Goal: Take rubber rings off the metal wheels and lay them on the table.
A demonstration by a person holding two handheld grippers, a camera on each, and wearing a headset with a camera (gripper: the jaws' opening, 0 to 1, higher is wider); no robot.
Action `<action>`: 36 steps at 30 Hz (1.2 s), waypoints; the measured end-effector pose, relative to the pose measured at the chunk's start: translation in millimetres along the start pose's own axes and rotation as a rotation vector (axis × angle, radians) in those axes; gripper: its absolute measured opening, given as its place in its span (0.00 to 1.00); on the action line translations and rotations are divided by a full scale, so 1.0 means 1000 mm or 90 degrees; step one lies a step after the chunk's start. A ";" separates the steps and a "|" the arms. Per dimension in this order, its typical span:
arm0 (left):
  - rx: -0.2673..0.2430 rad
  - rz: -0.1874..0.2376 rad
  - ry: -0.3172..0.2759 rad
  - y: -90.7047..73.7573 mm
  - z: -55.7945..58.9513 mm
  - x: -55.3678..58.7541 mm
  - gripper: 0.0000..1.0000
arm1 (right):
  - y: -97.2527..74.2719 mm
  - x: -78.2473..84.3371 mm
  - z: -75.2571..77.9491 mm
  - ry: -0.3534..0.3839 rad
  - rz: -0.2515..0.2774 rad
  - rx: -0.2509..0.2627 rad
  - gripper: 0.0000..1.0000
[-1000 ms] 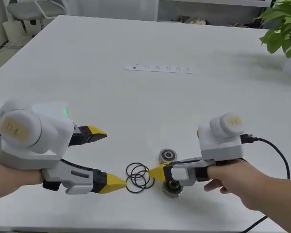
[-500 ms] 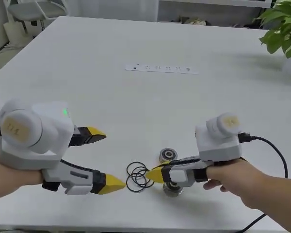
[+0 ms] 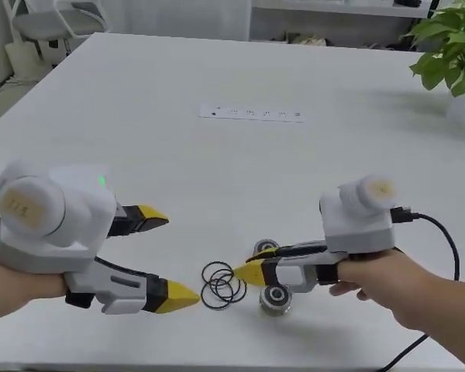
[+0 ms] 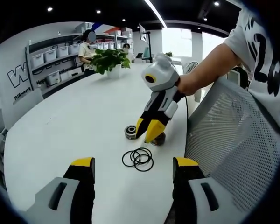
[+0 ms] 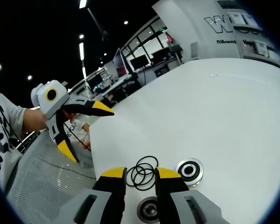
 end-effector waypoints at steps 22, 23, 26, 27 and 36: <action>-0.025 0.022 -0.028 -0.016 -0.002 -0.009 0.69 | -0.047 -0.019 -0.010 -0.028 0.093 0.037 0.41; -0.025 0.022 -0.028 -0.016 -0.002 -0.009 0.69 | -0.049 -0.019 -0.010 -0.028 0.095 0.038 0.42; -0.029 0.024 -0.029 -0.019 -0.002 -0.010 0.69 | -0.056 -0.019 -0.010 -0.029 0.100 0.044 0.43; -0.030 0.025 -0.030 -0.019 -0.003 -0.011 0.69 | -0.058 -0.019 -0.009 -0.033 0.100 0.048 0.44; -0.038 0.031 -0.039 -0.023 -0.003 -0.011 0.71 | -0.077 -0.017 -0.008 -0.076 0.107 0.075 0.55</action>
Point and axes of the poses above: the centre of the closed fingertips' face, and the gripper's own axes: y roughly forward along the fingers, z roughly to its right, x roughly out of its underside, the point moved 4 cm from there along -y, roughly backward along the fingers, and after that the axes turned 5 degrees about z, right-handed, at the moved point
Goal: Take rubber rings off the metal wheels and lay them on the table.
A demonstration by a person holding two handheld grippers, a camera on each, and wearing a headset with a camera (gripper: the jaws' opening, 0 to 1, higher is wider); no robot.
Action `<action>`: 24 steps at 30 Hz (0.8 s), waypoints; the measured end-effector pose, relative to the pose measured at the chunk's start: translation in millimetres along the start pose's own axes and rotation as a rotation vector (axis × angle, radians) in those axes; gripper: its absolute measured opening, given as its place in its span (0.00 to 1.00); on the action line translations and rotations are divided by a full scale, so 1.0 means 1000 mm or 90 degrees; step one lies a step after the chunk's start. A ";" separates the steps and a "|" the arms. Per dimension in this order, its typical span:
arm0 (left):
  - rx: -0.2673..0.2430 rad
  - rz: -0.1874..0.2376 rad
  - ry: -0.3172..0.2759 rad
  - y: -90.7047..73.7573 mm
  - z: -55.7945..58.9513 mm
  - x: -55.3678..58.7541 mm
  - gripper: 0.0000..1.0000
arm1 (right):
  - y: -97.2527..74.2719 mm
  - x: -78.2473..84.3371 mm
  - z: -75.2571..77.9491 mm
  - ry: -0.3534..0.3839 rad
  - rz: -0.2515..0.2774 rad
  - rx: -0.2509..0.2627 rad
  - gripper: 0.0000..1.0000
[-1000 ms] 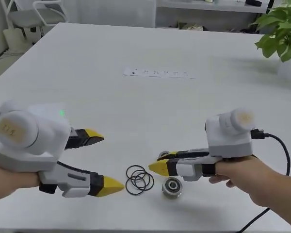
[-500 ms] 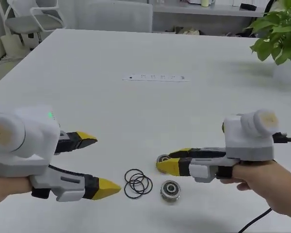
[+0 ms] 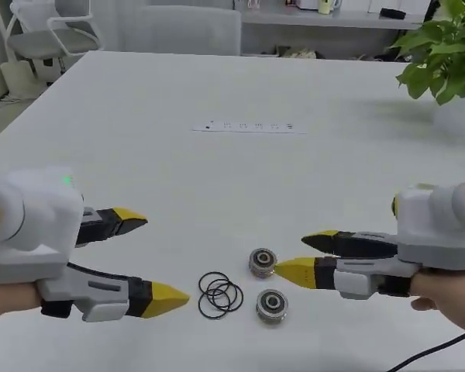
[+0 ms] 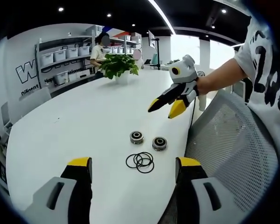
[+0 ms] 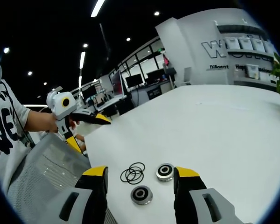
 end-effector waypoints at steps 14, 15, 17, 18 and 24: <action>-0.006 -0.003 -0.006 -0.002 -0.001 0.002 0.74 | -0.023 0.007 -0.005 -0.064 -0.014 0.016 0.67; -0.006 -0.002 -0.007 -0.002 -0.001 0.002 0.75 | -0.025 0.008 -0.005 -0.069 -0.014 0.017 0.68; -0.007 -0.002 -0.007 -0.003 -0.002 0.002 0.75 | -0.027 0.009 -0.004 -0.076 -0.018 0.019 0.69; -0.008 -0.002 -0.007 -0.003 -0.002 0.002 0.75 | -0.028 0.010 -0.004 -0.080 -0.019 0.020 0.69; -0.009 -0.006 -0.008 -0.003 -0.004 0.004 0.77 | -0.033 0.011 -0.003 -0.092 -0.022 0.026 0.74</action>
Point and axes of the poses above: the centre of the closed fingertips' face, and the gripper's own axes: y roughly forward along the fingers, z roughly to its right, x roughly out of its underside, the point moved 4 cm from there along -y, roughly backward along the fingers, and after that the axes turned 5 degrees about z, right-handed, at the moved point
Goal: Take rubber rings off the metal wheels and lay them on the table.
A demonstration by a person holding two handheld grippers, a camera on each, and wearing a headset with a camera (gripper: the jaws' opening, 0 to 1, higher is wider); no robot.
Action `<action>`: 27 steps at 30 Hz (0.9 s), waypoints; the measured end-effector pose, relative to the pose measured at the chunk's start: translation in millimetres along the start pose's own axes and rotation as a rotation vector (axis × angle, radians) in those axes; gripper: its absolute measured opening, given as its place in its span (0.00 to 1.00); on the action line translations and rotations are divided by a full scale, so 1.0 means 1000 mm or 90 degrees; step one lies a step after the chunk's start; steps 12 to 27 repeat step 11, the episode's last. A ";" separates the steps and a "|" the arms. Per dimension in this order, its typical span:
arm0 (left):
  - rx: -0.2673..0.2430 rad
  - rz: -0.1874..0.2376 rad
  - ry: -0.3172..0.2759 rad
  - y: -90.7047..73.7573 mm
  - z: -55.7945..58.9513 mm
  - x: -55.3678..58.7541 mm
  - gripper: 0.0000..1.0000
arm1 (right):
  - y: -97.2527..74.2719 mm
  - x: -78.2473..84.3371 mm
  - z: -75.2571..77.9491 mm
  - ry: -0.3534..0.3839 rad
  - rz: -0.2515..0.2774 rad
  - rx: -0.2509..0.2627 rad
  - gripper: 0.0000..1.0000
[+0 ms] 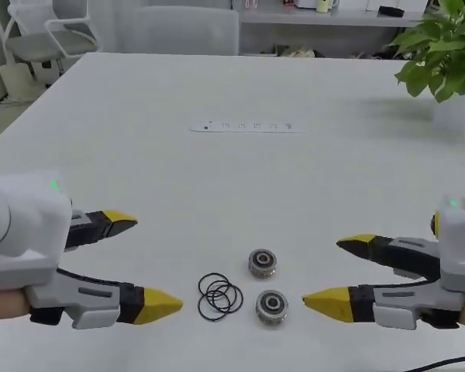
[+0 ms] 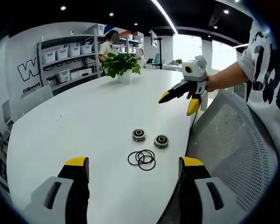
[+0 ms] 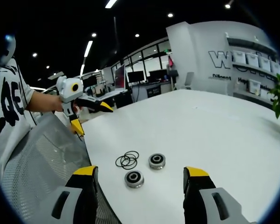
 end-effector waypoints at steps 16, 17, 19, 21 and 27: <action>0.005 -0.005 0.000 0.003 0.001 0.004 0.82 | -0.008 0.005 -0.001 -0.041 -0.023 -0.002 0.81; 0.005 -0.005 0.000 0.003 0.001 0.004 0.82 | -0.008 0.005 -0.001 -0.041 -0.023 -0.002 0.81; 0.005 -0.005 0.000 0.003 0.001 0.004 0.82 | -0.008 0.005 -0.001 -0.041 -0.023 -0.002 0.81; 0.005 -0.005 0.000 0.003 0.001 0.004 0.82 | -0.008 0.005 -0.001 -0.041 -0.023 -0.002 0.81; 0.005 -0.005 0.000 0.003 0.001 0.004 0.82 | -0.008 0.005 -0.001 -0.041 -0.023 -0.002 0.81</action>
Point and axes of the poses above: the centre of the closed fingertips' face, and the gripper's own axes: y roughly forward along the fingers, z roughly to its right, x roughly out of its underside, the point moved 4 cm from there along -y, roughly backward along the fingers, and after that the axes turned 5 degrees about z, right-handed, at the moved point
